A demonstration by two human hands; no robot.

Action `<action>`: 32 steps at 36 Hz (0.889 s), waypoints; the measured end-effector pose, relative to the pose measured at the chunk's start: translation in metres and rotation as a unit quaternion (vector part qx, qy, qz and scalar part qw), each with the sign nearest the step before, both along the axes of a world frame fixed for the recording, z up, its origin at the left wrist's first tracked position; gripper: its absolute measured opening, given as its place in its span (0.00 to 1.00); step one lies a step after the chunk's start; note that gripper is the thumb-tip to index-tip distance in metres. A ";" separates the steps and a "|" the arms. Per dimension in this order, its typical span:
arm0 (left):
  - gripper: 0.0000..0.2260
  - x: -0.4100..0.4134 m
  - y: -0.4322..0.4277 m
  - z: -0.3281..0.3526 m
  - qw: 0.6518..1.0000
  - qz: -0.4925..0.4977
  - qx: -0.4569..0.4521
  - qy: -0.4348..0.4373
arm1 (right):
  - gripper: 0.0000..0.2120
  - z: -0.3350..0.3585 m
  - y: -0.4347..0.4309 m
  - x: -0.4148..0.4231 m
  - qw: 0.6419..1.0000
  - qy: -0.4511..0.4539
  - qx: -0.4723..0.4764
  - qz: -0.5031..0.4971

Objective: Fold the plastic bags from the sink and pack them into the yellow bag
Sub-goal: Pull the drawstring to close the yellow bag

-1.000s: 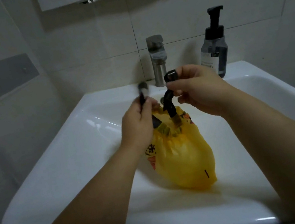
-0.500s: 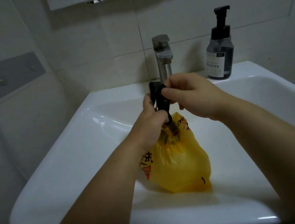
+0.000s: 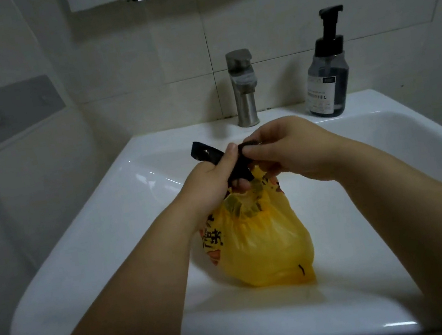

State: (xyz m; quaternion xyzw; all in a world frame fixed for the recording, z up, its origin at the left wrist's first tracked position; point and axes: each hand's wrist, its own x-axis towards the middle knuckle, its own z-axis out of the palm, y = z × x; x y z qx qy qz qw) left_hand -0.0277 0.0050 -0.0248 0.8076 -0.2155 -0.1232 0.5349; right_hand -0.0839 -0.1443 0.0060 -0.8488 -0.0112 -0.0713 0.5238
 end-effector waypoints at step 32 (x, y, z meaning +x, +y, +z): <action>0.16 -0.003 0.009 -0.003 0.925 -0.044 0.096 -0.365 | 0.14 -0.007 0.005 0.000 0.992 0.081 -0.095 0.003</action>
